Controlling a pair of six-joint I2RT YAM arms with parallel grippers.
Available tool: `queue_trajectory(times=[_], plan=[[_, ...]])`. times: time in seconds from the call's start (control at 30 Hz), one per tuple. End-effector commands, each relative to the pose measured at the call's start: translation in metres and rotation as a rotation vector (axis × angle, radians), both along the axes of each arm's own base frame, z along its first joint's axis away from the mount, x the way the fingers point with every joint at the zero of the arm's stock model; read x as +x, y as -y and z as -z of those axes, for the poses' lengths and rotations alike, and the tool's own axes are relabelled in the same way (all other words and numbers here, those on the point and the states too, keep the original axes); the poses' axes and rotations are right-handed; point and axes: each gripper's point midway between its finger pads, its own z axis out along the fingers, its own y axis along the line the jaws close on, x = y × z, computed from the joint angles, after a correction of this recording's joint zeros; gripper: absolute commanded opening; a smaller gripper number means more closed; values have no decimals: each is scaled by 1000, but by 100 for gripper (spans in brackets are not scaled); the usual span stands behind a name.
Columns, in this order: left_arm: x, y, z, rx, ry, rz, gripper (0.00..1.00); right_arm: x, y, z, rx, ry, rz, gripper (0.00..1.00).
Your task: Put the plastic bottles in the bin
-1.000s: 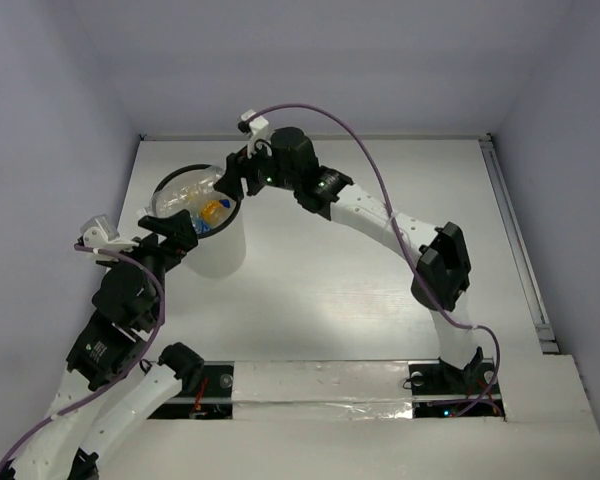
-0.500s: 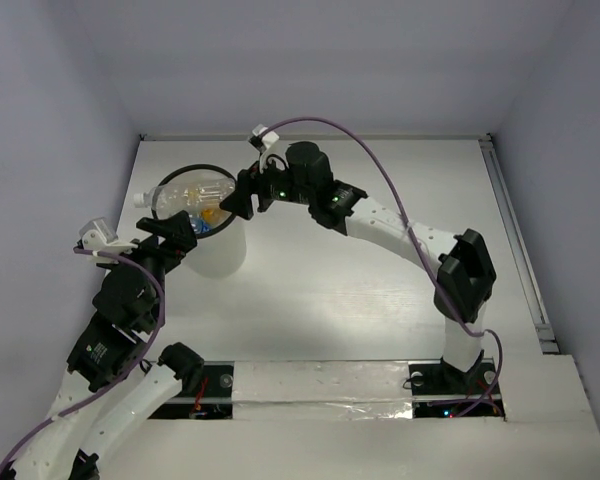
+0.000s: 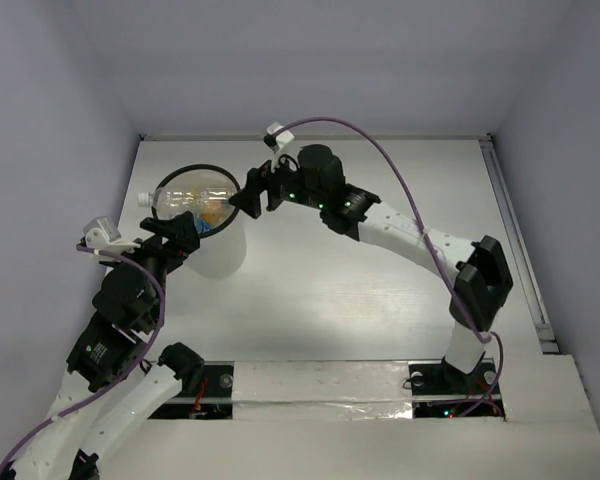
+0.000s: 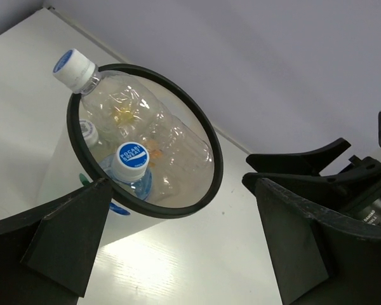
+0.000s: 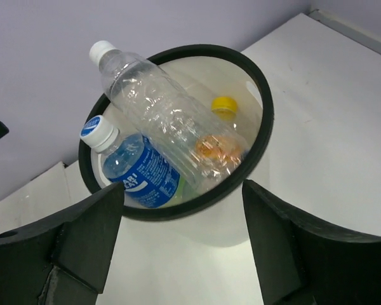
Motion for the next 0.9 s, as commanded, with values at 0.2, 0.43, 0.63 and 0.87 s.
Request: queue_trajectory(times=[0.2, 0.43, 0.63, 0.87], plan=[[-11, 29, -33, -2, 93, 203, 96, -47, 113, -105, 324, 187, 229, 0], [-16, 51, -46, 31, 134, 337, 99, -96, 241, -111, 523, 211, 489, 11], [-14, 71, -42, 33, 146, 424, 99, -119, 351, -69, 626, 134, 803, 86], [-13, 73, -32, 25, 140, 429, 99, -127, 377, -39, 629, 116, 872, 88]])
